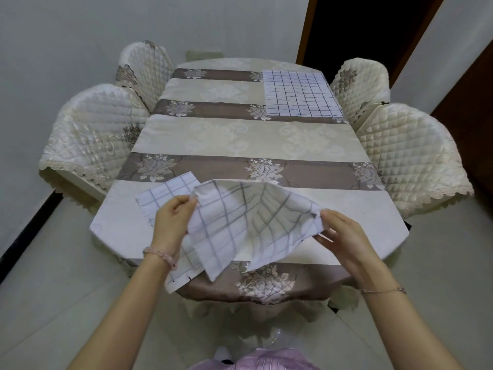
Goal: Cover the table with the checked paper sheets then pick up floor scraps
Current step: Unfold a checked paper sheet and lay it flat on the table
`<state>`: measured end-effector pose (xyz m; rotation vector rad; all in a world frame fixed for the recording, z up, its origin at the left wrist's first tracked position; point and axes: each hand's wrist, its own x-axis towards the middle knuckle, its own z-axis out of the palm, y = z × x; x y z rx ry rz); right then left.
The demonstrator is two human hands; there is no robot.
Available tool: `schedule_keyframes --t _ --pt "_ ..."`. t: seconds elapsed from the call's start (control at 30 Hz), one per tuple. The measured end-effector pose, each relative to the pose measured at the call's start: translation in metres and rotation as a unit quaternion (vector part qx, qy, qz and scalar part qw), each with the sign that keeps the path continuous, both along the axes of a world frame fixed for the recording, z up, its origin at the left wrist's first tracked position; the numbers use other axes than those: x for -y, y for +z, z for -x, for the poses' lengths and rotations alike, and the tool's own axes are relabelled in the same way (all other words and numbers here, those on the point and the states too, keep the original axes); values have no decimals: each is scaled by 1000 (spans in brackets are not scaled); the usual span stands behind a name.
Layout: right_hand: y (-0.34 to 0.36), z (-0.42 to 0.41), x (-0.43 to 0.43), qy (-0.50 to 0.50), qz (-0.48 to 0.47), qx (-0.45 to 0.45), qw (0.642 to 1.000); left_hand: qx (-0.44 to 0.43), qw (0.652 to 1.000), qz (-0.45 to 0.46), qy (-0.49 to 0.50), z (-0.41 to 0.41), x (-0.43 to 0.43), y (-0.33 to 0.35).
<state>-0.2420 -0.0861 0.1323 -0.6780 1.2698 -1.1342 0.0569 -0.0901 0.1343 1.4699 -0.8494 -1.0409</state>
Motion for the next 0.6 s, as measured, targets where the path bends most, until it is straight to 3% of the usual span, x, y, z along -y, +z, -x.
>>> schedule_keyframes --t 0.17,0.43,0.6 --pt "9 18 22 5 6 -19 1000 45 998 30 12 -21 26 11" --pt "12 29 61 -17 45 -148 988 116 993 20 -32 -23 70 14" --pt "-10 35 78 -32 32 -199 979 131 990 -47 -39 -15 80 -7"
